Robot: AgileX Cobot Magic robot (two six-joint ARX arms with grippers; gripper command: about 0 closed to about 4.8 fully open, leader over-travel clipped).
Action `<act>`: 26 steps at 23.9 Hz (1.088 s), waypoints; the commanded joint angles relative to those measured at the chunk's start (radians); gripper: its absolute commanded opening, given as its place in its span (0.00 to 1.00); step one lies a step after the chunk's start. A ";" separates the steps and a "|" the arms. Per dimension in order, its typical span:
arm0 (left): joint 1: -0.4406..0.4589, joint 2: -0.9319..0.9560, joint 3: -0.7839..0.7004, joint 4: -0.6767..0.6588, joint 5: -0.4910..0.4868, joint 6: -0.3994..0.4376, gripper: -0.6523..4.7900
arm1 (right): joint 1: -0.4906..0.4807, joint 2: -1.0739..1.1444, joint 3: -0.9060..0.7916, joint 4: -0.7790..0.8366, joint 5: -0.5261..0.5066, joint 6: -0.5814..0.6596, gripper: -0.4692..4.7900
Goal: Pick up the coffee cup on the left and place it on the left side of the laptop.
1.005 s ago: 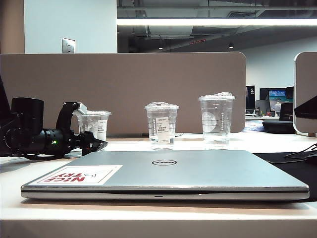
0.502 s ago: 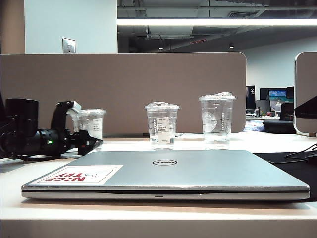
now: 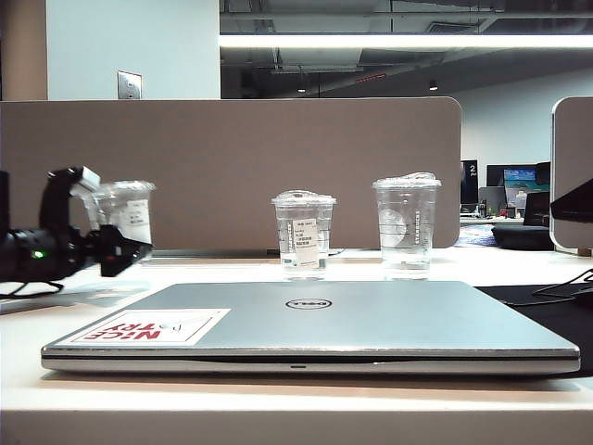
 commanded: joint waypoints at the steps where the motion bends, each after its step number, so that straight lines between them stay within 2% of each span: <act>1: 0.010 -0.077 -0.078 0.037 0.001 0.014 0.74 | 0.002 -0.001 -0.004 0.018 0.002 0.000 0.08; 7: 0.011 -0.227 -0.253 0.037 -0.026 0.113 0.74 | 0.002 -0.001 -0.004 0.018 0.002 0.000 0.08; 11: 0.010 -0.322 -0.404 0.051 -0.029 0.116 0.74 | 0.002 -0.002 -0.004 0.018 0.002 0.000 0.08; 17: -0.003 -0.346 -0.566 0.082 -0.080 0.136 0.74 | 0.002 -0.002 -0.004 0.018 0.002 0.000 0.08; 21: -0.021 -0.346 -0.638 0.083 -0.080 0.149 0.74 | 0.002 -0.002 -0.004 0.018 0.002 0.000 0.08; 23: -0.060 -0.346 -0.676 0.084 -0.078 0.185 0.74 | 0.002 -0.002 -0.004 0.018 0.002 0.000 0.08; 26: -0.091 -0.346 -0.671 0.084 -0.111 0.200 0.74 | 0.002 -0.002 -0.004 0.018 0.002 0.000 0.08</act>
